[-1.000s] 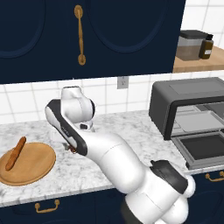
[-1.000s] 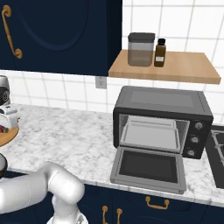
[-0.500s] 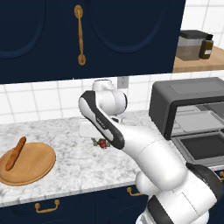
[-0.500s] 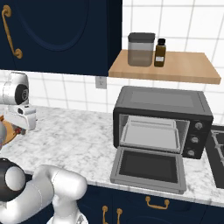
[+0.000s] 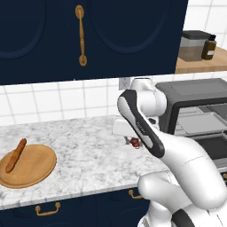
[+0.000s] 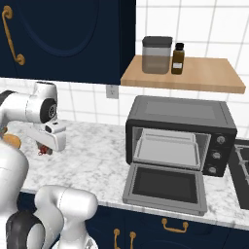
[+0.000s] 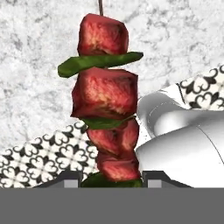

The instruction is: Pick up the kebab skewer and baguette bread, and place them inside the toaster oven. Close the toaster oven door and start by setting the timer.

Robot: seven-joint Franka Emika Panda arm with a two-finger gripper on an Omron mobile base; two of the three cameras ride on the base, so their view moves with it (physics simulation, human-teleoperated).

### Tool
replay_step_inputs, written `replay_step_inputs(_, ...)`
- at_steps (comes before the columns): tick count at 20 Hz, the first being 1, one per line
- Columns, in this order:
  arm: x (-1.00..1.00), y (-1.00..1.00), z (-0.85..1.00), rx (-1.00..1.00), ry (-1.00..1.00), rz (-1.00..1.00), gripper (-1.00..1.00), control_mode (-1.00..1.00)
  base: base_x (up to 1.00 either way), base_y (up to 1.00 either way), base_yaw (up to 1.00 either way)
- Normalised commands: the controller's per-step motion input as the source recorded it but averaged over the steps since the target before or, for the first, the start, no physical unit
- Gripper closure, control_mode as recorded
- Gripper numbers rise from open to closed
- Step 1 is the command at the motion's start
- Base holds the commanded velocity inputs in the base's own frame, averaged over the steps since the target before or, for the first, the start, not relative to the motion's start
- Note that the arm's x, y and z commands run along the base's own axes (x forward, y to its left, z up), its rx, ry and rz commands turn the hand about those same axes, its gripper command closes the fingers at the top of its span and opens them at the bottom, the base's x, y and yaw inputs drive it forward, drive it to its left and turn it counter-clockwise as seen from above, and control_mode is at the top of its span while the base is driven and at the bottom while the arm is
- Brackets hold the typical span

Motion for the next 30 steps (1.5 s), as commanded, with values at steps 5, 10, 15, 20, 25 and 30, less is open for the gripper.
replay_step_inputs(5,-0.15,-1.00,0.20,0.01,-0.08,0.00,1.00,-1.00,0.00,0.00,0.00)
replay_step_inputs(10,-0.21,-1.00,0.05,0.01,-0.08,0.00,1.00,-1.00,0.00,0.00,0.00)
replay_step_inputs(15,-0.09,-1.00,0.05,0.01,-0.08,0.00,1.00,-1.00,0.00,0.00,0.00)
replay_step_inputs(20,0.04,-0.99,0.00,0.01,-0.11,0.04,1.00,-1.00,0.00,0.00,0.00)
replay_step_inputs(25,0.31,-0.74,0.02,0.02,-0.14,0.12,1.00,-1.00,0.00,0.00,0.00)
replay_step_inputs(30,0.47,-0.37,0.00,0.01,-0.20,0.19,1.00,-1.00,0.00,0.00,0.00)
